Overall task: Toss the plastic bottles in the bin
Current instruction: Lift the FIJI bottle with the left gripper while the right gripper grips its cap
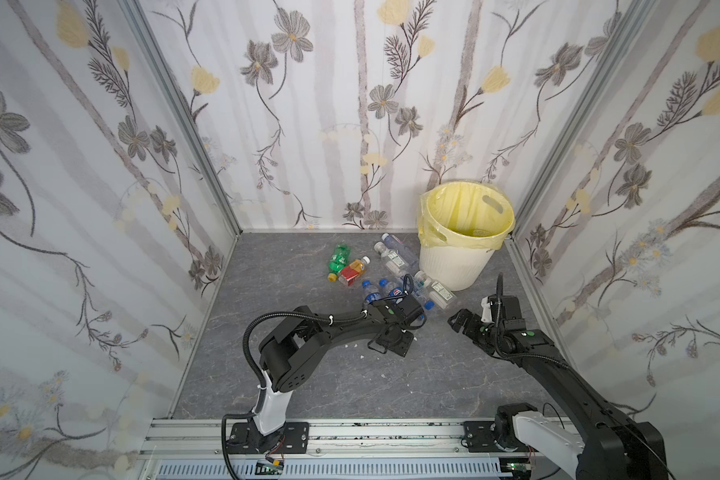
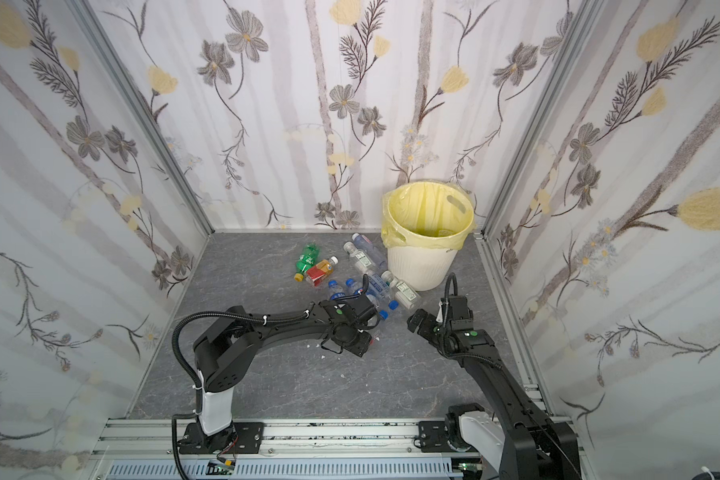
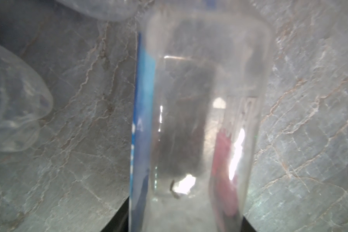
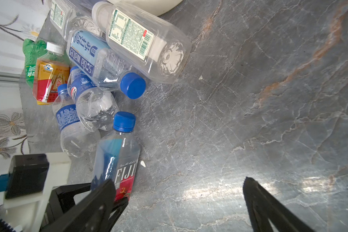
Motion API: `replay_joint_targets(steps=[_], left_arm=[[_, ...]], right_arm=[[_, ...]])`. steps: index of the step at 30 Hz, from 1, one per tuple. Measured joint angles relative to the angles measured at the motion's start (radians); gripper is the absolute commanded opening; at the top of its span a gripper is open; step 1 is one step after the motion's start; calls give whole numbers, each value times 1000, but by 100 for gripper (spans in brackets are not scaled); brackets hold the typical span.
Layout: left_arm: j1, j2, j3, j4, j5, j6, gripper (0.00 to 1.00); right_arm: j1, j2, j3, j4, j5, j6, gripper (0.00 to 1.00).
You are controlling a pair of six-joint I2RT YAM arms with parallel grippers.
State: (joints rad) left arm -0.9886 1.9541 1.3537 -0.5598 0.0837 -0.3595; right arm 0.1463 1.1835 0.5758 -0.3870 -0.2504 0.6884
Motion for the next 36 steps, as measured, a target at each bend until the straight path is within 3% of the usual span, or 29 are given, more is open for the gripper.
replay_joint_targets(steps=[21, 36], left_arm=[[0, -37, 206, 25, 162, -137, 49], [-8, -72, 223, 56, 218, -195, 49]], right_arm=[[-1, -28, 105, 89, -170, 204, 100], [26, 33, 105, 220, -241, 314, 83]])
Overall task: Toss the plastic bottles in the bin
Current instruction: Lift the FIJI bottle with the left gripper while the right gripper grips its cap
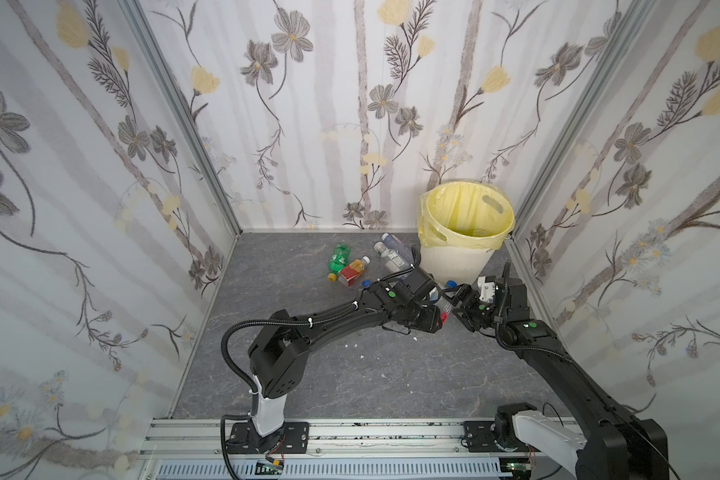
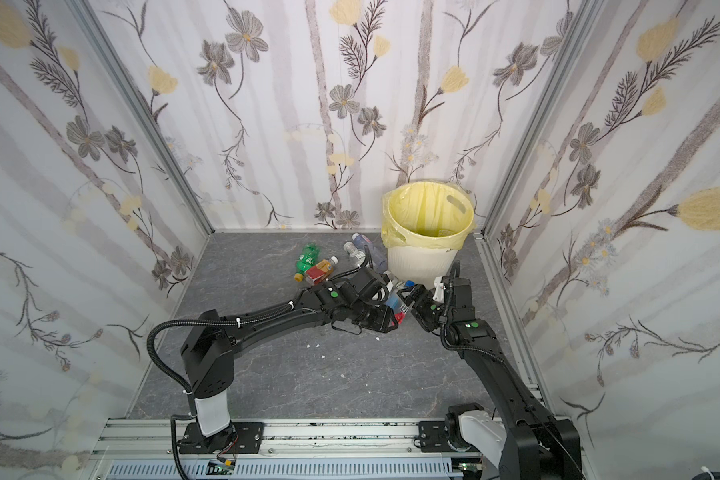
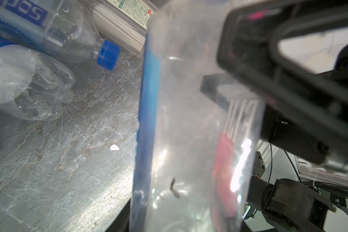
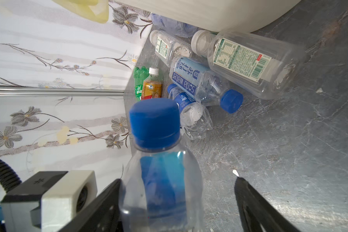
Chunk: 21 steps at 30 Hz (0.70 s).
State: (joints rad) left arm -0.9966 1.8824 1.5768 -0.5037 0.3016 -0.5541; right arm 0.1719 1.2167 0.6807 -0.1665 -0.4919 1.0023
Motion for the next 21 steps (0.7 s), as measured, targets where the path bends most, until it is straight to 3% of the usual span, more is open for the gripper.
replay_joint_targets(steps=[11, 21], left_arm=[[-2, 3, 15, 2, 17, -3, 52], [-2, 0, 9, 13, 16, -3, 67]], right_arm=[[50, 17, -17, 69, 0, 44, 57], [51, 30, -3, 64, 1, 43, 50]])
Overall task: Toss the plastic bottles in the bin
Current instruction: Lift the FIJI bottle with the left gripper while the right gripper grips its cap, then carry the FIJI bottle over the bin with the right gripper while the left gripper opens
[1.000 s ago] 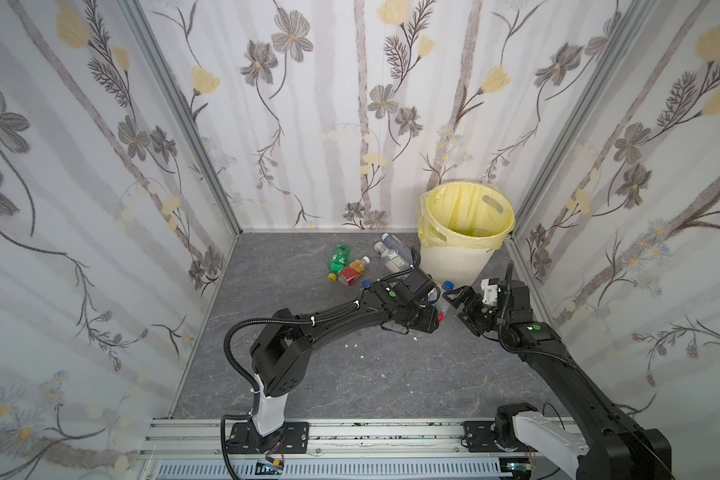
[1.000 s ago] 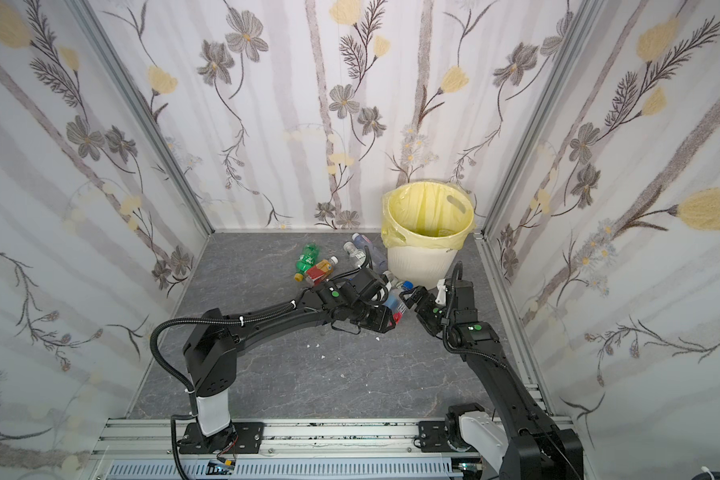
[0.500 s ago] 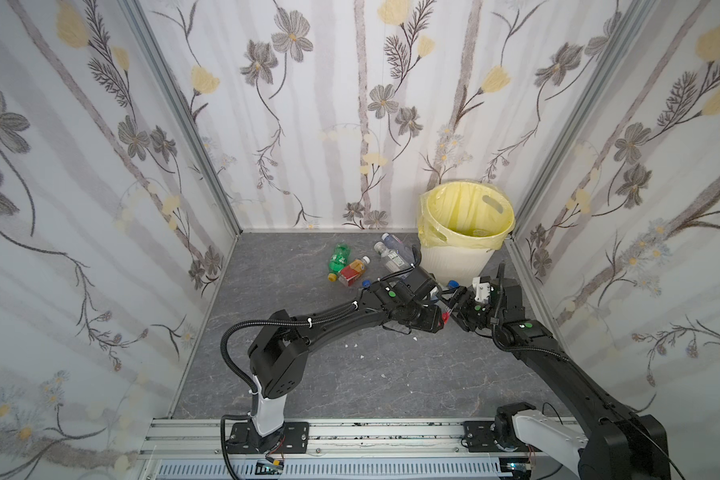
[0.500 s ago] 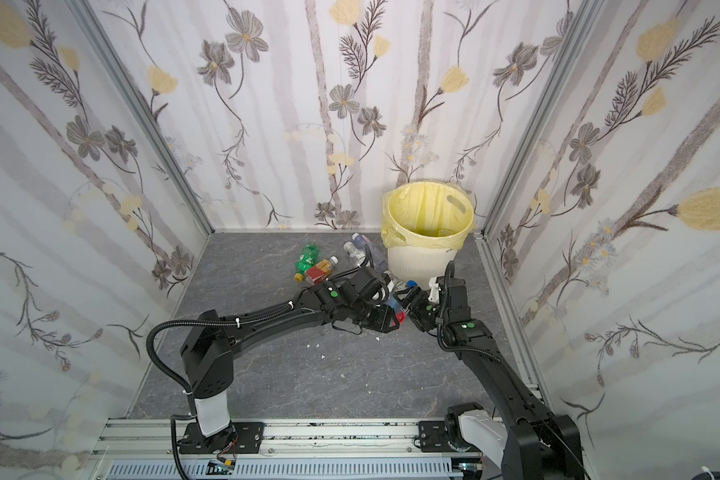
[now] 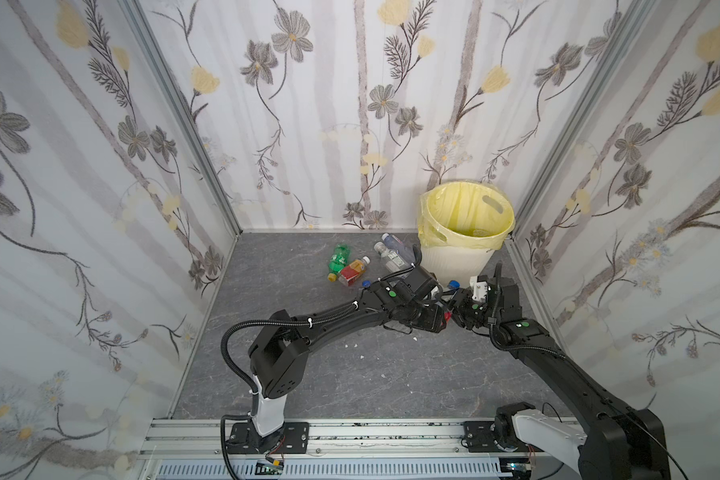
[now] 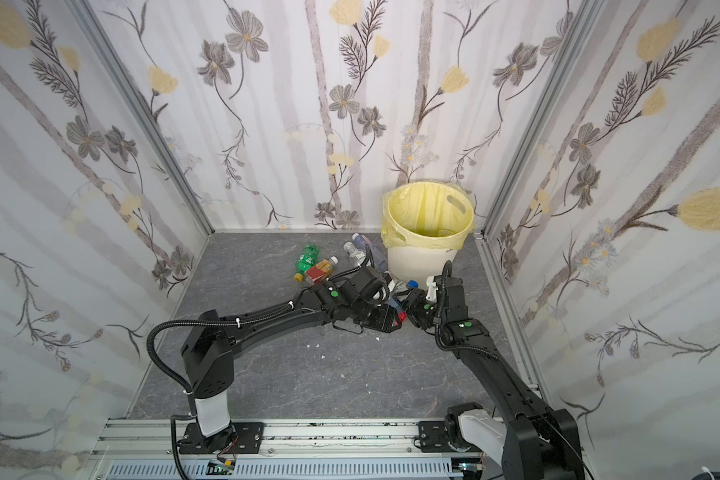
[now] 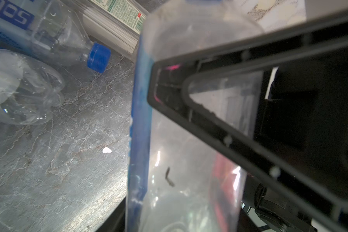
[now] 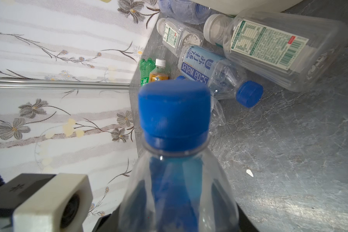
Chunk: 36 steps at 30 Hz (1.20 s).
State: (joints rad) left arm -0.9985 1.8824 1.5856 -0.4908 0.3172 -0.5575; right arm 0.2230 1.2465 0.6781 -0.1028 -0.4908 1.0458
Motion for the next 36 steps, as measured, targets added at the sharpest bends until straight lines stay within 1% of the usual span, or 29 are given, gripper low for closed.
replay_joint_targets(steps=[10, 16, 21, 26, 31, 36], left_arm=[[11, -44, -34, 5, -11, 0, 83], [23, -85, -31, 5, -21, 5, 100], [24, -113, -1, 4, -22, 13, 100], [28, -141, 60, 1, -40, 20, 100], [34, -153, 156, -2, -88, 31, 100], [34, -152, 274, -3, -161, 58, 100]], right_arm=[[-11, 8, 57, -36, 11, -36, 48], [-23, 6, 146, -92, 30, -84, 48], [-42, 0, 236, -168, 61, -121, 48], [-56, -2, 352, -238, 87, -169, 48], [-68, 21, 499, -307, 112, -212, 48], [-79, 64, 667, -360, 135, -245, 48]])
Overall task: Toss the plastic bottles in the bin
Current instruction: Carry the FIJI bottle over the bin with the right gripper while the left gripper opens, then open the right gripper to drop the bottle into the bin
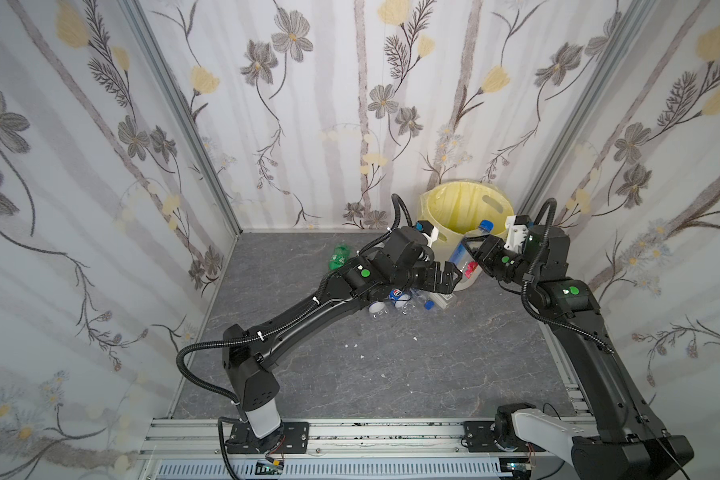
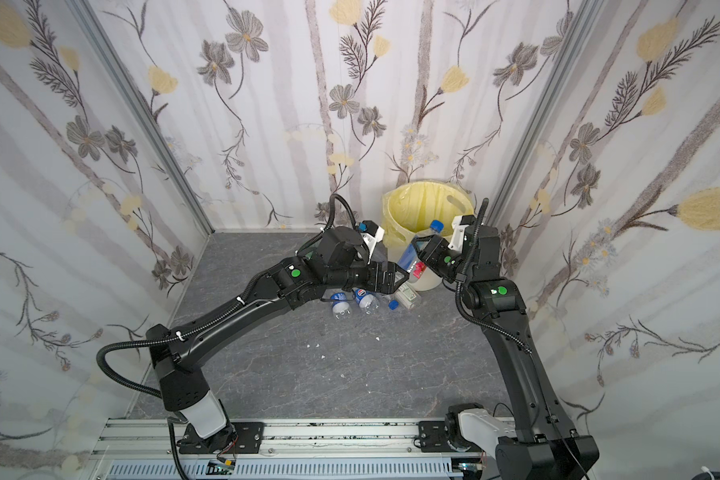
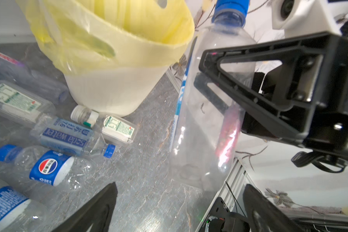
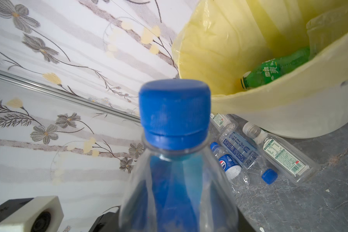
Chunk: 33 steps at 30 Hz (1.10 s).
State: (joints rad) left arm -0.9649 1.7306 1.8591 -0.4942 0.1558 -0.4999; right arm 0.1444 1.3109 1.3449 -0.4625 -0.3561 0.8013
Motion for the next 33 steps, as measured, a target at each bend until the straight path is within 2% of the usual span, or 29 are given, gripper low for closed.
replay_joint_targets(steps=[13, 23, 28, 29, 30, 31, 33], left_arm=[[10, 102, 301, -4, -97, 79, 100], [46, 113, 372, -7, -172, 135, 100], [84, 106, 367, -11, -178, 142, 100], [90, 103, 363, -11, -178, 142, 100], [97, 98, 356, -11, -178, 142, 100], [104, 94, 347, -11, -178, 142, 100], [119, 85, 325, -10, -178, 142, 100]], right_arm=[[-77, 195, 502, -96, 60, -63, 48], [-154, 304, 803, -97, 101, -87, 48], [-163, 383, 854, -60, 113, -82, 48], [-163, 403, 856, -55, 118, -76, 49], [-162, 436, 857, -48, 120, -76, 54], [-157, 472, 858, -42, 126, -69, 65], [-152, 554, 860, -43, 134, -68, 75]])
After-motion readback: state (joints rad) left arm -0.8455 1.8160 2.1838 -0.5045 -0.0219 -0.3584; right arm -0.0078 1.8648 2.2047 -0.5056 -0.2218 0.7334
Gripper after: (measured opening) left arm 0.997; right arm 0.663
